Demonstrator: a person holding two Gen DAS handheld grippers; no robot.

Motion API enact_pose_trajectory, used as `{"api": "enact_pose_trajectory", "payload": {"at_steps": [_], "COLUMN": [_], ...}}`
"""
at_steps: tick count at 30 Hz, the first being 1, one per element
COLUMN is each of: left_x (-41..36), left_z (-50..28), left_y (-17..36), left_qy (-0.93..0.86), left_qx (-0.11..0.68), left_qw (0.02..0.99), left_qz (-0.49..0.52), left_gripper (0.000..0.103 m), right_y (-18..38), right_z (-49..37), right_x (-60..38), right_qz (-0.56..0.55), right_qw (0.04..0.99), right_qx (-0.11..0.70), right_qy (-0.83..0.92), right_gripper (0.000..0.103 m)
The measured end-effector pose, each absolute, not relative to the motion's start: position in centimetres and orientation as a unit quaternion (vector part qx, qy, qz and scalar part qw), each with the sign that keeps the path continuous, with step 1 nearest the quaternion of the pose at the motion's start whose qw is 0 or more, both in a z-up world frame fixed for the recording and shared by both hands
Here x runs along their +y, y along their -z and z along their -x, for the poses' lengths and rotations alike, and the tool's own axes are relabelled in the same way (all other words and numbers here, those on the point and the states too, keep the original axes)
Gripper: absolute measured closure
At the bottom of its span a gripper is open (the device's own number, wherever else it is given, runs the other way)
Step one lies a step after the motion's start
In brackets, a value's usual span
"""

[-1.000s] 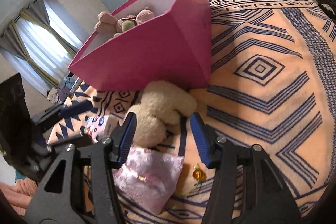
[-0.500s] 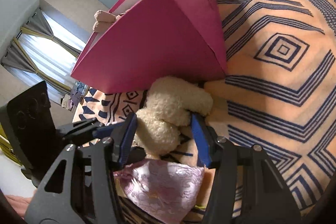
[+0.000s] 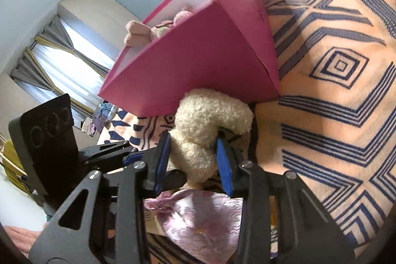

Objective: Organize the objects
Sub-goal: 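Lift the cream teddy bear with the left gripper over the pink box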

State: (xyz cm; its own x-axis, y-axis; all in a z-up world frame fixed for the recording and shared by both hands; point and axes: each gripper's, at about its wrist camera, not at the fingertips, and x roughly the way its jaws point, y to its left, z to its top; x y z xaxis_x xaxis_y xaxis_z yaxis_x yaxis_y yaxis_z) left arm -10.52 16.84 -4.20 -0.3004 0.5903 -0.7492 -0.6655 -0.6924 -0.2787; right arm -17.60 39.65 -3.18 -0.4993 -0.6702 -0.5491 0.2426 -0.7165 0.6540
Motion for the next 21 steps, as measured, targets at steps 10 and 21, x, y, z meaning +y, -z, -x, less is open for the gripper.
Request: {"api": "enact_pose_trajectory", "payload": {"at_steps": [10, 21], "left_x": [15.9, 15.2], "left_z": [8.9, 8.9], "left_y": [0.1, -5.4], "left_qy": [-0.831, -0.857], "left_qx": [0.064, 0.082], "left_qw": [0.401, 0.393], "left_qz": [0.381, 0.323], "left_gripper": [0.070, 0.070], "right_y": [-1.1, -6.3], "right_z": [15.7, 16.1], "right_x": [38.4, 37.7], "right_qz": [-0.353, -0.299], "right_qw": [0.290, 0.306], "right_qx": [-0.215, -0.184], "right_qy": [0.863, 0.885], "right_gripper": [0.064, 0.064]}}
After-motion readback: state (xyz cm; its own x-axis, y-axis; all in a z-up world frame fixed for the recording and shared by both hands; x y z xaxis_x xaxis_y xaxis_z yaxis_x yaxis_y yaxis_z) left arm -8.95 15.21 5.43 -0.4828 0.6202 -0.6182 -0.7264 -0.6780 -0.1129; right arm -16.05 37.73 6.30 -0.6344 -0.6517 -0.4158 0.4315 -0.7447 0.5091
